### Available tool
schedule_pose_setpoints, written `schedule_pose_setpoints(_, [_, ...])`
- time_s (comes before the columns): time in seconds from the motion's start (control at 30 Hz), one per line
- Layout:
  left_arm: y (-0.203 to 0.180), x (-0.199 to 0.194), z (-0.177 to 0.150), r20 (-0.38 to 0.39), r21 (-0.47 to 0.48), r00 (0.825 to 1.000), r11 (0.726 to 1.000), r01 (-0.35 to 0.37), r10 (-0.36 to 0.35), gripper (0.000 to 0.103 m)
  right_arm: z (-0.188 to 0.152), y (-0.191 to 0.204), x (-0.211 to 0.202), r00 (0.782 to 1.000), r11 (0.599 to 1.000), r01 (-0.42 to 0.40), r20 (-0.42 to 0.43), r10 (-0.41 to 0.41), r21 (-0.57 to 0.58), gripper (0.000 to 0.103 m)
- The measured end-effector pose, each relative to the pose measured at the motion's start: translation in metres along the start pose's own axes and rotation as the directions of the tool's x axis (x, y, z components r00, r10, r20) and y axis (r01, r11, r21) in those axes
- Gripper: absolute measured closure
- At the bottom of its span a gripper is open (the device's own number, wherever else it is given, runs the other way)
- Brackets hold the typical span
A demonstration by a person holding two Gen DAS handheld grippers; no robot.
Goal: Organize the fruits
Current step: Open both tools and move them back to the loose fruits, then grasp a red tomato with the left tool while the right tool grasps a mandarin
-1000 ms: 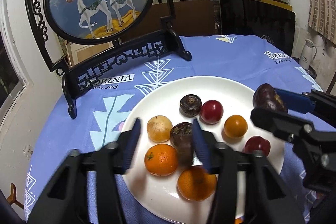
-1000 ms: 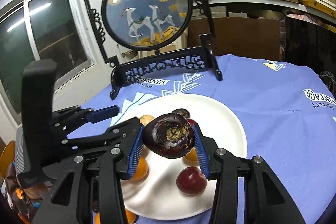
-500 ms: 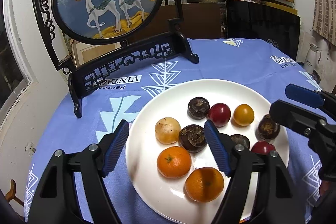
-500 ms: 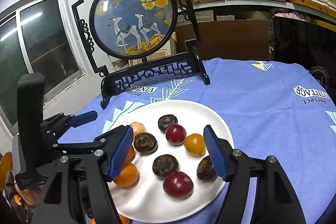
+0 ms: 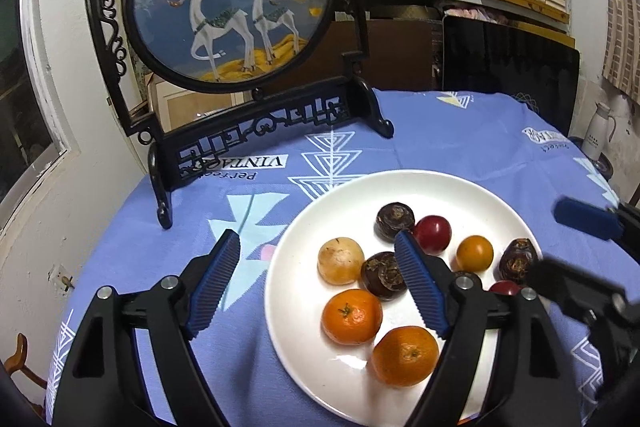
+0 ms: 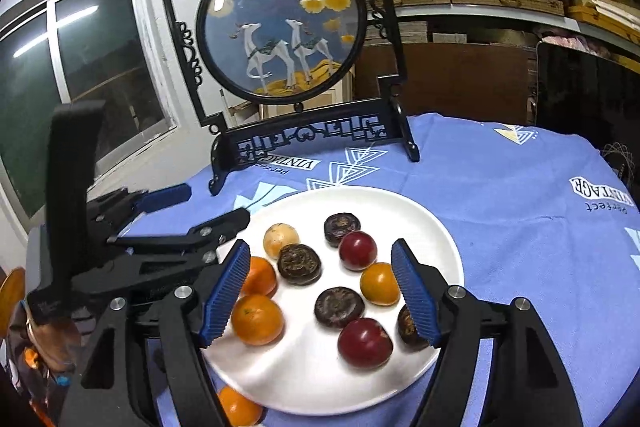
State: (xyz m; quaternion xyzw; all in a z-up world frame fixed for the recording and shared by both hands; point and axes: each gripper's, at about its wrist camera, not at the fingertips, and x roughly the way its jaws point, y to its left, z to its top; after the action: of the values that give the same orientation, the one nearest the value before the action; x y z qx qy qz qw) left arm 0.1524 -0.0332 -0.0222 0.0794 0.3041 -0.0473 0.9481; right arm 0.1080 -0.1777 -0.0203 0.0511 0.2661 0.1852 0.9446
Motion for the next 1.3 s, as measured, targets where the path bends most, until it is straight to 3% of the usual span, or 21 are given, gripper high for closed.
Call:
schedule_pose_setpoints(0.07, [0.007,-0.005,0.003,0.012,-0.022,1.0,1.0,0.008,-0.008,0.025,-0.01,0.007,-0.016,0.999,0.999,-0.032,-0.008,0.032,-0.033,0.03])
schedule_pose_setpoints(0.17, [0.014,-0.013,0.006,0.028,-0.051,0.999,0.998,0.029,-0.028,0.023,-0.041,0.016,-0.032,0.995,0.991,-0.048,-0.094,0.037,-0.121,0.028])
schedule_pose_setpoints(0.27, [0.014,-0.027,0.006,0.029,-0.049,0.997,0.997,0.066,-0.065,0.023,-0.08,0.025,-0.036,0.972,0.977,-0.05,-0.234,0.0,-0.205,0.028])
schedule_pose_setpoints(0.37, [0.011,-0.062,-0.001,0.088,-0.025,0.989,0.992,0.12,-0.118,0.019,-0.109,0.035,-0.035,0.954,0.966,-0.052,-0.299,-0.027,-0.255,0.028])
schedule_pose_setpoints(0.4, [0.01,-0.078,-0.01,0.121,-0.012,0.983,0.99,0.14,-0.137,0.013,-0.115,0.037,-0.034,0.95,0.963,-0.052,-0.31,-0.033,-0.263,0.03])
schedule_pose_setpoints(0.47, [0.008,-0.098,-0.028,0.148,0.018,0.975,0.986,0.164,-0.165,0.012,-0.121,0.037,-0.028,0.942,0.966,-0.049,-0.332,-0.039,-0.252,0.041])
schedule_pose_setpoints(0.5, [0.006,-0.107,-0.039,0.142,0.043,0.975,0.985,0.167,-0.171,0.012,-0.124,0.036,-0.022,0.932,0.972,-0.071,-0.362,-0.016,-0.226,0.052])
schedule_pose_setpoints(0.53, [0.005,-0.112,-0.047,0.131,0.06,0.976,0.984,0.166,-0.172,0.012,-0.125,0.036,-0.019,0.927,0.973,-0.087,-0.375,0.001,-0.214,0.054])
schedule_pose_setpoints(0.57, [0.004,-0.116,-0.055,0.114,0.072,0.978,0.983,0.168,-0.175,0.012,-0.124,0.037,-0.018,0.931,0.972,-0.082,-0.365,-0.003,-0.219,0.067])
schedule_pose_setpoints(0.67, [0.0,-0.123,-0.078,0.037,0.103,0.983,0.979,0.175,-0.179,0.012,-0.121,0.038,-0.024,0.936,0.976,-0.087,-0.352,0.011,-0.201,0.067])
schedule_pose_setpoints(0.77, [-0.018,-0.13,-0.106,-0.036,0.174,0.977,0.961,0.215,-0.212,0.013,-0.121,0.032,-0.037,0.946,0.981,-0.077,-0.325,0.016,-0.177,0.067])
schedule_pose_setpoints(0.9, [-0.05,-0.12,-0.14,-0.15,0.233,0.958,0.933,0.273,-0.243,0.029,-0.123,0.019,-0.054,0.952,0.989,-0.047,-0.305,0.002,-0.141,0.067])
schedule_pose_setpoints(1.03, [-0.065,-0.098,-0.154,-0.219,0.218,0.952,0.94,0.261,-0.213,0.035,-0.13,0.013,-0.062,0.952,0.992,-0.042,-0.306,0.004,-0.12,0.067])
schedule_pose_setpoints(1.23, [-0.07,-0.073,-0.153,-0.279,0.165,0.937,0.951,0.262,-0.21,0.063,-0.131,0.004,-0.067,0.956,0.995,-0.042,-0.295,0.013,-0.092,0.067])
schedule_pose_setpoints(1.27, [-0.069,-0.074,-0.153,-0.284,0.163,0.932,0.947,0.278,-0.225,0.074,-0.131,0.003,-0.069,0.956,0.995,-0.042,-0.292,0.015,-0.088,0.067])
schedule_pose_setpoints(1.3, [-0.069,-0.076,-0.154,-0.284,0.163,0.93,0.944,0.287,-0.234,0.074,-0.132,0.002,-0.07,0.957,0.995,-0.043,-0.29,0.016,-0.085,0.067])
